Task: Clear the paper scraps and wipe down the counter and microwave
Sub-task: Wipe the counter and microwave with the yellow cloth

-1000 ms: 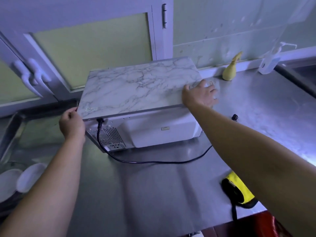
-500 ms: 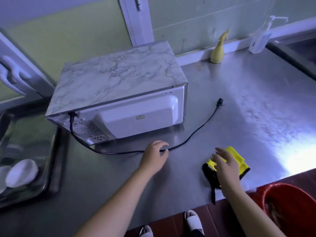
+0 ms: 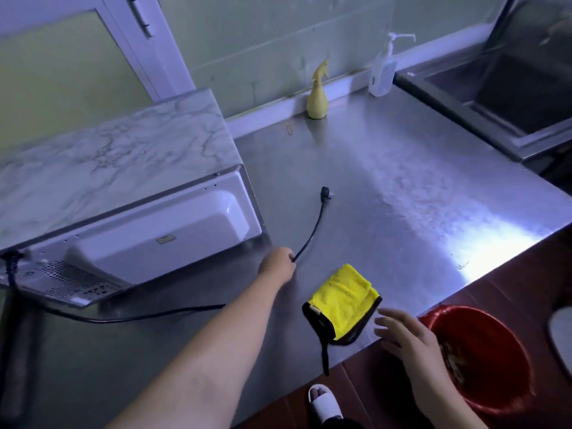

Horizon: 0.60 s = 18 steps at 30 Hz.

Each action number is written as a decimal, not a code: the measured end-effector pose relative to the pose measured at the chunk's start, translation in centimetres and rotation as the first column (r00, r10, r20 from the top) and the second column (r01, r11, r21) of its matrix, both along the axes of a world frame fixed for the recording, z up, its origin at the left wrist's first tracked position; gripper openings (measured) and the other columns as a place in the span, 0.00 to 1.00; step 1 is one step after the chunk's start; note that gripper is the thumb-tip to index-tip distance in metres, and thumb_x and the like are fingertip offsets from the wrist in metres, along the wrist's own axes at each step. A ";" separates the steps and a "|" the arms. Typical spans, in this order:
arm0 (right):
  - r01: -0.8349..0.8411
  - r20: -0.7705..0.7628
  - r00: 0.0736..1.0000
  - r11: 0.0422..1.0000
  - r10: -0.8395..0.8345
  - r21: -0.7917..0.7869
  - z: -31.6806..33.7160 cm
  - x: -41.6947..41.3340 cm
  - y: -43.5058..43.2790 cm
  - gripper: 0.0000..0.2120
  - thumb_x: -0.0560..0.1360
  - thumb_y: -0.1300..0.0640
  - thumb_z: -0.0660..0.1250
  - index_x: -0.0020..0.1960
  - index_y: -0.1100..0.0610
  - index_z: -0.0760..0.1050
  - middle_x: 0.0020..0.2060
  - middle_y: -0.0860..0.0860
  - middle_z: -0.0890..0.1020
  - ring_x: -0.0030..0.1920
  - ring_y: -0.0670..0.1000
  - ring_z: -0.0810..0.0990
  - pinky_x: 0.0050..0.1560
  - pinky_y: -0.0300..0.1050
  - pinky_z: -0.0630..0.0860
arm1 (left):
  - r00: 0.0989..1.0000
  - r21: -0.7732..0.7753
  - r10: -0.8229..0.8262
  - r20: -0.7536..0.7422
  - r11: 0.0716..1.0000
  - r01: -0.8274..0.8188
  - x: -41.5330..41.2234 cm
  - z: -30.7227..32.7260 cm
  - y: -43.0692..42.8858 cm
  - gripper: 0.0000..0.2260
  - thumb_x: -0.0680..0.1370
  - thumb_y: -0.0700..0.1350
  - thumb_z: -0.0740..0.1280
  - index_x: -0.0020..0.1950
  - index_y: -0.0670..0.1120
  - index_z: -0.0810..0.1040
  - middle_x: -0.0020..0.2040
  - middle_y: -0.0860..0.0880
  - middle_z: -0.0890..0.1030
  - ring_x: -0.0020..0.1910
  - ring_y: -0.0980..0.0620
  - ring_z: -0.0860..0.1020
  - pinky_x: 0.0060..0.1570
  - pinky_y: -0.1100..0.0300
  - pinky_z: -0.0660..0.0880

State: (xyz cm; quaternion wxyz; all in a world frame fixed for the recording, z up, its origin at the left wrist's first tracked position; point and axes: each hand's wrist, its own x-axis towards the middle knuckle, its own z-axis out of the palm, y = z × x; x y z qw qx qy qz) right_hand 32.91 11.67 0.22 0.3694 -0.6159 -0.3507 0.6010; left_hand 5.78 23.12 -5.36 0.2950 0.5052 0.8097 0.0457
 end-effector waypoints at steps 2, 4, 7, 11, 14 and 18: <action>-0.012 -0.029 1.000 1.000 0.012 -0.023 0.3 -0.4 0.6 0.09 0.79 0.66 0.65 0.51 0.59 0.83 0.46 0.59 0.86 0.45 0.55 0.83 0.50 0.49 0.75 | 0.999 0.051 -0.029 0.036 0.998 0.028 0.2 0.9 -1.5 0.05 0.76 0.40 0.66 0.40 0.43 0.75 0.45 0.41 0.81 0.47 0.39 0.79 0.40 0.55 0.72; -0.051 -0.082 0.996 0.998 0.046 -0.049 0.6 -1.8 1.2 0.08 0.79 0.65 0.65 0.52 0.59 0.82 0.48 0.60 0.85 0.46 0.56 0.83 0.51 0.51 0.75 | 0.992 0.149 0.012 0.129 0.988 -0.031 -0.2 2.2 -4.1 0.07 0.75 0.40 0.66 0.38 0.48 0.75 0.37 0.44 0.78 0.41 0.41 0.76 0.37 0.56 0.68; -0.133 -0.160 0.980 0.986 0.116 -0.100 1.1 -5.0 2.4 0.08 0.79 0.62 0.67 0.55 0.56 0.82 0.50 0.59 0.85 0.48 0.56 0.84 0.50 0.49 0.77 | 0.942 0.234 0.099 0.322 0.955 -0.181 -1.7 4.5 -9.1 0.08 0.76 0.42 0.70 0.52 0.53 0.85 0.37 0.57 0.80 0.38 0.58 0.79 0.43 0.59 0.75; -0.313 -0.288 0.922 0.936 0.260 -0.158 2.5 -10.8 3.3 0.10 0.79 0.54 0.68 0.59 0.53 0.80 0.50 0.53 0.86 0.50 0.53 0.86 0.49 0.47 0.78 | 0.856 0.273 0.202 0.476 0.891 -0.362 -4.1 7.8 -15.9 0.12 0.76 0.40 0.73 0.58 0.48 0.84 0.43 0.57 0.83 0.43 0.61 0.81 0.53 0.51 0.81; -0.424 -0.427 0.846 0.889 0.320 -0.174 4.5 -15.7 2.5 0.10 0.80 0.50 0.64 0.56 0.53 0.80 0.51 0.53 0.86 0.52 0.53 0.86 0.52 0.50 0.78 | 0.831 0.334 0.184 0.525 0.853 -0.401 -6.1 10.7 -20.5 0.12 0.76 0.42 0.74 0.59 0.51 0.84 0.47 0.60 0.84 0.48 0.60 0.82 0.53 0.52 0.81; -0.511 -0.517 0.757 0.855 0.399 -0.089 8.2 -21.0 -0.9 0.10 0.78 0.51 0.66 0.52 0.53 0.84 0.49 0.53 0.84 0.52 0.51 0.84 0.57 0.52 0.78 | 0.811 0.393 0.185 0.555 0.801 -0.452 -9.7 13.8 -27.0 0.11 0.75 0.45 0.74 0.55 0.57 0.85 0.47 0.57 0.84 0.45 0.56 0.83 0.48 0.62 0.79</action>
